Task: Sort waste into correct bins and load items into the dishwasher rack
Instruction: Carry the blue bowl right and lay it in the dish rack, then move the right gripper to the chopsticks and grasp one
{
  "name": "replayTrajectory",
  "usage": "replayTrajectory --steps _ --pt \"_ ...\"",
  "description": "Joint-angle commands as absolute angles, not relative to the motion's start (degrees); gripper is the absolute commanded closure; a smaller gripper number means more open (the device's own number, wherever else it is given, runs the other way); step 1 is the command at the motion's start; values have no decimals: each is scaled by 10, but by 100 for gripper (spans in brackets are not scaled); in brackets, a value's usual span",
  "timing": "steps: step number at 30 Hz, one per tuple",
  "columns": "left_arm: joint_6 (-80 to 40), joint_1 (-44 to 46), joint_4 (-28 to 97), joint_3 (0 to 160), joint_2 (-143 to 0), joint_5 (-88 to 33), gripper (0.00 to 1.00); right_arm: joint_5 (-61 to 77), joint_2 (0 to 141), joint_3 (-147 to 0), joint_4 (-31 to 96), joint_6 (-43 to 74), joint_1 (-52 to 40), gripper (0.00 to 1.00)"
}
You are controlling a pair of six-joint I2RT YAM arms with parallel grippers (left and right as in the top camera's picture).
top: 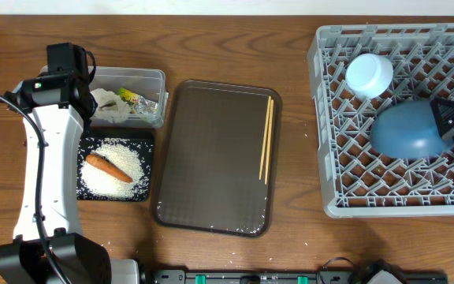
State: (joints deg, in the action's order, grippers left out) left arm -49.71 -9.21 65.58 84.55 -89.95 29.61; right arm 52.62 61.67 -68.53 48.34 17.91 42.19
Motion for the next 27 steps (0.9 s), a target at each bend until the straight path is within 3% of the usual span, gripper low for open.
replayTrajectory --steps 1,8,14,27 --pt "-502 -93 657 846 -901 309 2 503 596 -712 488 199 427 1" --pt "-502 -93 657 846 -901 309 2 503 573 -720 497 207 396 1" --pt "-502 -93 657 846 -901 309 2 437 572 -720 505 208 308 1" --pt "-502 -93 657 846 -901 309 2 66 648 -720 527 252 -118 1"
